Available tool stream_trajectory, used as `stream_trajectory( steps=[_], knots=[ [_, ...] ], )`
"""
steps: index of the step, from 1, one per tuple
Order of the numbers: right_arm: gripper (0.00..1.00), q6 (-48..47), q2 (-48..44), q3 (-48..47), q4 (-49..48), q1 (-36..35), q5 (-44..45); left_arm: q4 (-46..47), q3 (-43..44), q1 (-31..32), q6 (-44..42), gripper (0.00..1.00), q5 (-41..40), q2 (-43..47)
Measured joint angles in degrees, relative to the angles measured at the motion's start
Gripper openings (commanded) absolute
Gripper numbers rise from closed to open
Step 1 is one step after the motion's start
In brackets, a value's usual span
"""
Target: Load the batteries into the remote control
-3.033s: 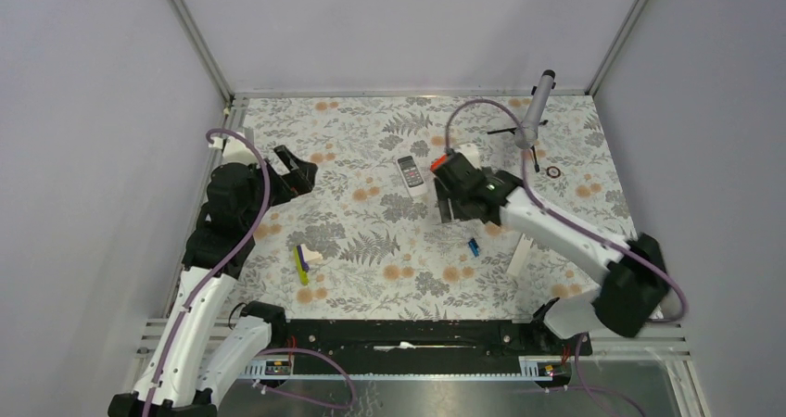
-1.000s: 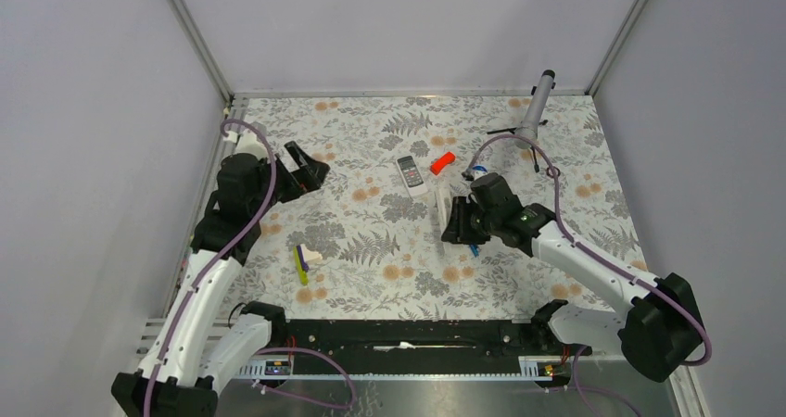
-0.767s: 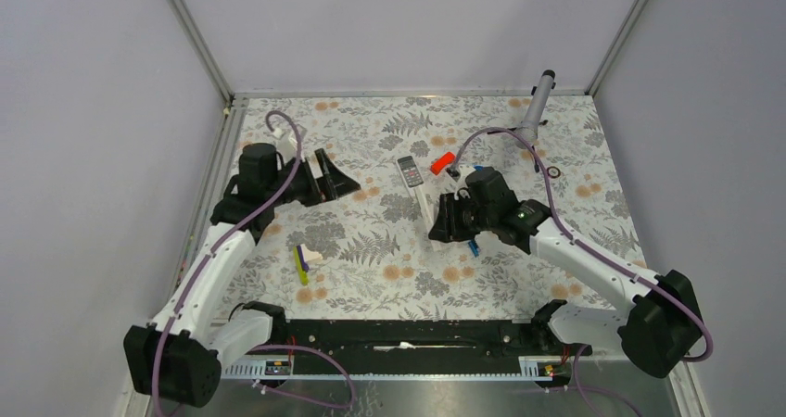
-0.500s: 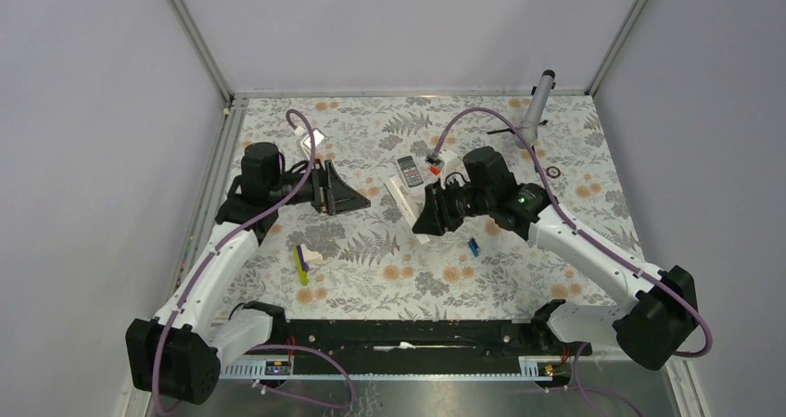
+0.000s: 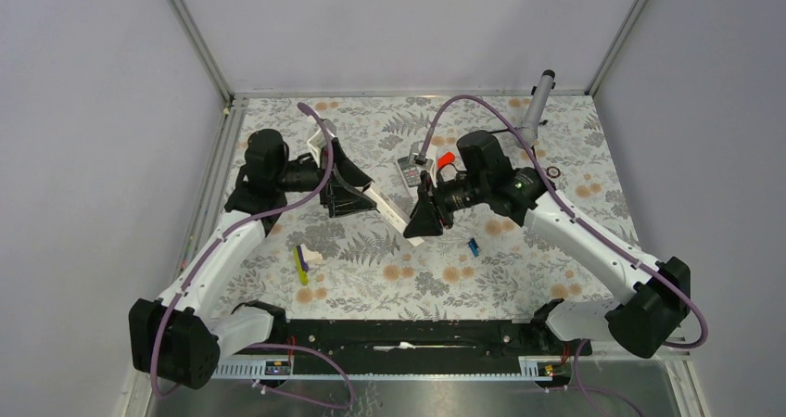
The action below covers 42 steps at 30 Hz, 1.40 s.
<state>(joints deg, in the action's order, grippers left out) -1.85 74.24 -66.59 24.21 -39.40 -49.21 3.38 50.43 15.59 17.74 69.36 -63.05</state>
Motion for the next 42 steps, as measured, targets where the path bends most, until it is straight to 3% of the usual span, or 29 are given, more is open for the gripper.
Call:
stream_trajectory(
  steps=[3, 12, 18, 22, 31, 37, 42],
  knots=[
    [0.14, -2.23, 0.87, -0.98, 0.87, 0.02, -1.40, 0.63, 1.33, 1.01, -1.14, 0.77, 2.56, -1.64],
    [0.13, -6.86, 3.82, -3.74, 2.12, -0.04, -3.13, -2.54, 2.73, 2.08, -5.75, 0.52, 6.27, -2.21],
    [0.13, -8.00, 4.68, -3.85, 2.19, -0.04, -4.46, -4.48, 2.84, 2.08, -7.10, 0.51, 8.55, -2.21],
    [0.13, -8.92, 5.18, -4.55, 2.64, -0.04, -4.50, -5.51, 2.93, 2.08, -7.48, 0.44, 8.94, -2.21],
    [0.14, -9.97, 6.27, -4.94, 2.73, -0.04, -4.39, -6.78, 3.26, 2.08, -7.72, 0.47, 8.94, -2.21],
    [0.16, -10.05, 6.60, -5.11, 2.58, -0.13, -4.04, -7.15, 3.98, 1.97, -8.26, 0.16, 8.68, -2.23],
    [0.16, -9.84, 6.60, -5.22, 2.32, -0.20, -3.96, -7.96, 4.50, 1.88, -8.90, 0.35, 8.63, -2.23]
  ],
)
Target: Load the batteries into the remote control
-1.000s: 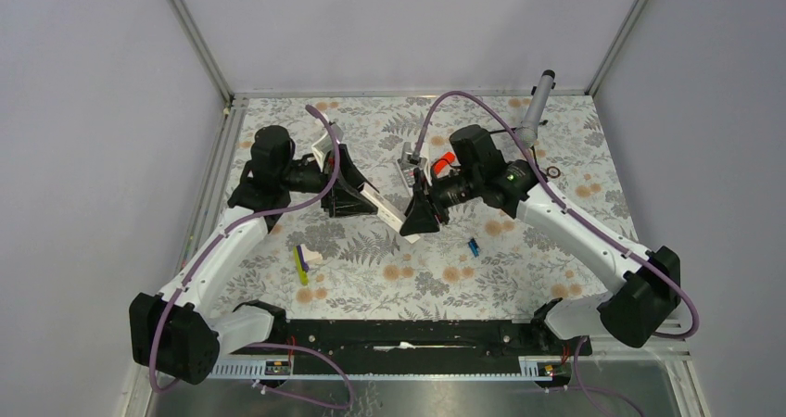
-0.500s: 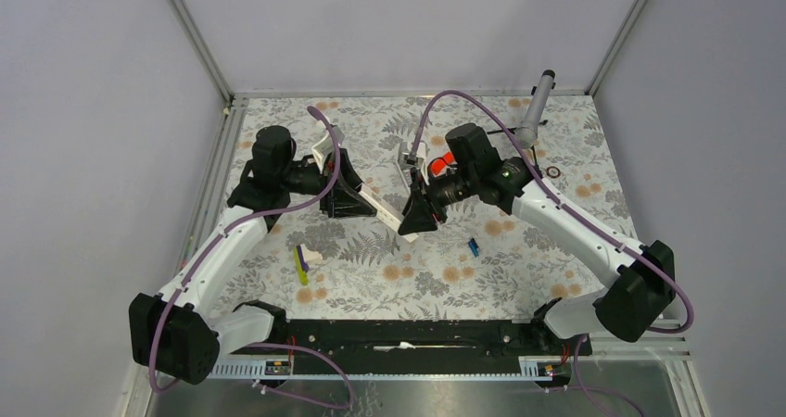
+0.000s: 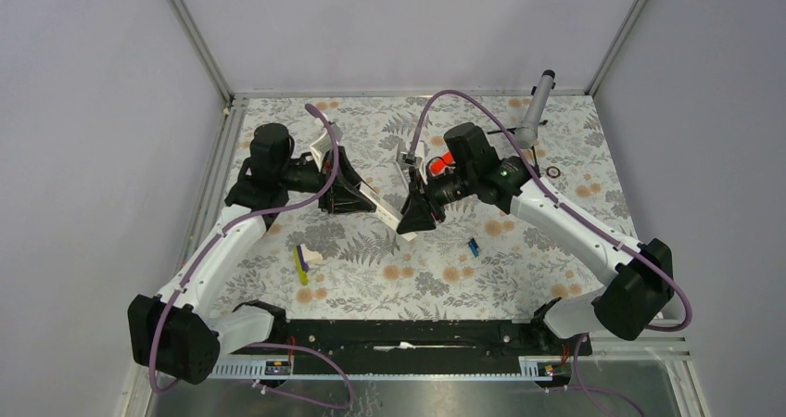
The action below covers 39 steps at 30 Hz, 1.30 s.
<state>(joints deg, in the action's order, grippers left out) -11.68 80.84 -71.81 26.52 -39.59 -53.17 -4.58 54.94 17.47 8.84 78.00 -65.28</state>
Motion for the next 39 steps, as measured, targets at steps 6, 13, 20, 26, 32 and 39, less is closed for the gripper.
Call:
stream_trajectory(
  steps=[6, 13, 20, 26, 32, 39],
  knots=[
    [0.16, 0.76, 0.00, -0.02, -0.57, -0.07, 0.07, -1.90, 0.66, -0.13, -1.22, 0.41, 0.26, 0.04],
    [0.17, 1.27, 0.00, -0.02, -1.57, -0.15, 0.09, -6.08, 1.40, -0.96, -4.46, 0.37, 0.59, 0.46],
    [0.18, 1.33, 0.00, -0.02, -1.77, -0.22, 0.02, -7.43, 1.73, -1.14, -5.60, 0.38, 0.28, 0.66],
    [0.19, 1.44, 0.00, -0.02, -2.08, -0.22, 0.00, -7.96, 2.12, -1.16, -5.81, 0.37, 0.26, 0.68],
    [0.19, 1.73, 0.00, -0.02, -2.47, -0.24, 0.02, -8.07, 2.23, -1.27, -5.84, 0.41, 0.17, 0.68],
    [0.19, 2.34, 0.00, -0.02, -3.08, -0.24, 1.16, -8.48, 2.34, -1.27, -5.81, 0.41, 0.17, 0.68]
  ],
)
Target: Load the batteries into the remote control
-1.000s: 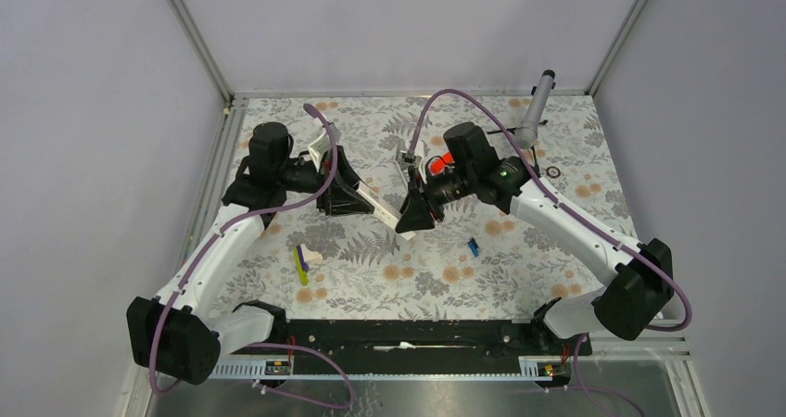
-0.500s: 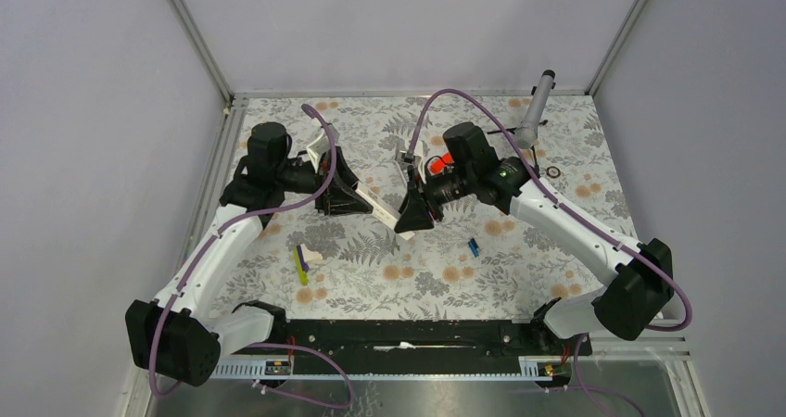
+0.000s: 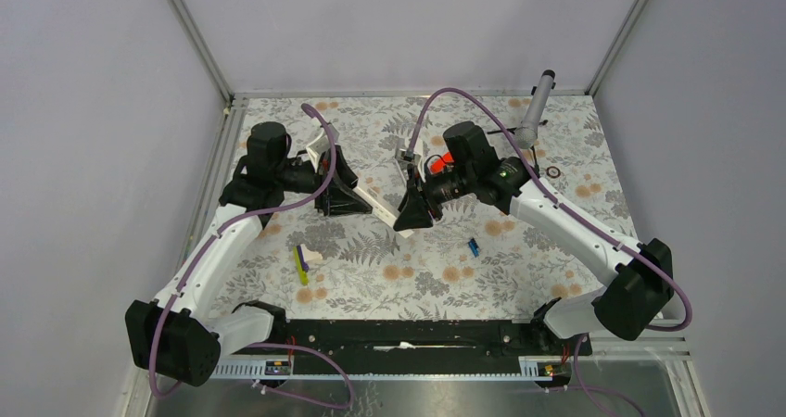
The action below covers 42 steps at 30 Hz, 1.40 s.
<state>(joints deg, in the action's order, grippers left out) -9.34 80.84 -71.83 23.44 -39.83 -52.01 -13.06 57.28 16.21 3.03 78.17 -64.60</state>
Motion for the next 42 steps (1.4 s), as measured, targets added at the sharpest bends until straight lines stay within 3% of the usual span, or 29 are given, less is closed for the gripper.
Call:
stream_trajectory(
  steps=[21, 25, 28, 29, 30, 34, 36, 42],
  knots=[
    [0.19, 0.24, 0.00, 0.00, -0.42, -0.04, 0.50, -0.46, 0.44, -0.04, 0.46, 0.47, -1.25, -0.02],
    [0.20, 0.22, 0.00, 0.00, -0.94, -0.04, 0.42, -0.55, 0.90, -0.02, 0.98, 0.30, -2.12, -0.02],
    [0.21, 0.17, 0.00, 0.00, -1.05, -0.04, 0.37, -0.48, 0.90, -0.07, 1.07, 0.07, -2.51, -0.15],
    [0.25, 0.22, 0.00, 0.00, -1.05, -0.04, 0.39, -0.46, 0.90, -0.04, 1.16, 0.00, -2.58, -0.15],
    [0.31, 0.24, 0.00, 0.00, -1.05, -0.04, 0.42, -0.48, 0.90, -0.04, 1.22, 0.00, -2.56, -0.17],
    [0.81, 1.90, 0.00, 0.00, -1.07, -0.07, 2.25, -0.48, 0.90, -0.20, 0.33, 0.00, -2.58, -0.37],
    [0.96, 4.20, -0.04, 0.02, -1.88, -0.09, 6.47, -0.83, 0.90, -0.68, -0.68, 0.00, -2.49, -0.39],
    [1.00, 15.96, -3.19, 1.05, -6.99, 1.70, 10.36, 2.75, 1.53, -6.38, -0.15, 0.00, -1.25, -0.37]
  ],
)
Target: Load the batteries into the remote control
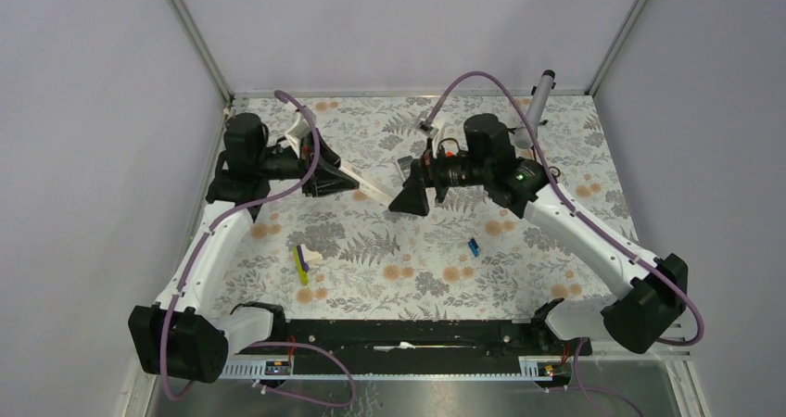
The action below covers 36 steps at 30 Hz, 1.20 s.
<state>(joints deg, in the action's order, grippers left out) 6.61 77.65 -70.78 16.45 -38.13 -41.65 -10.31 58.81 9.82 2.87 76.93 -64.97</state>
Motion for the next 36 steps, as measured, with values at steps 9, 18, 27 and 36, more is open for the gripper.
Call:
stream_trajectory(
  steps=[9, 18, 27, 36],
  knots=[
    [1.00, 37.33, 0.98, -0.74, -25.44, 4.55, -1.42, 26.95, 0.74, -7.13, 16.24, 0.00, 2.19, 0.00],
    [0.85, 61.44, 12.52, -5.27, -39.91, 4.94, -2.64, 69.18, 1.49, -8.50, 45.66, 0.00, 0.85, -3.72],
    [0.79, 79.25, 16.65, -5.31, -61.90, 4.92, -6.12, 81.64, 1.64, -8.59, 56.46, 0.00, -4.87, -6.32],
    [0.58, 83.97, 17.46, -7.19, -66.12, 4.90, -7.80, 70.44, -1.03, -8.59, 46.66, 0.00, -8.85, 1.11]
  ],
)
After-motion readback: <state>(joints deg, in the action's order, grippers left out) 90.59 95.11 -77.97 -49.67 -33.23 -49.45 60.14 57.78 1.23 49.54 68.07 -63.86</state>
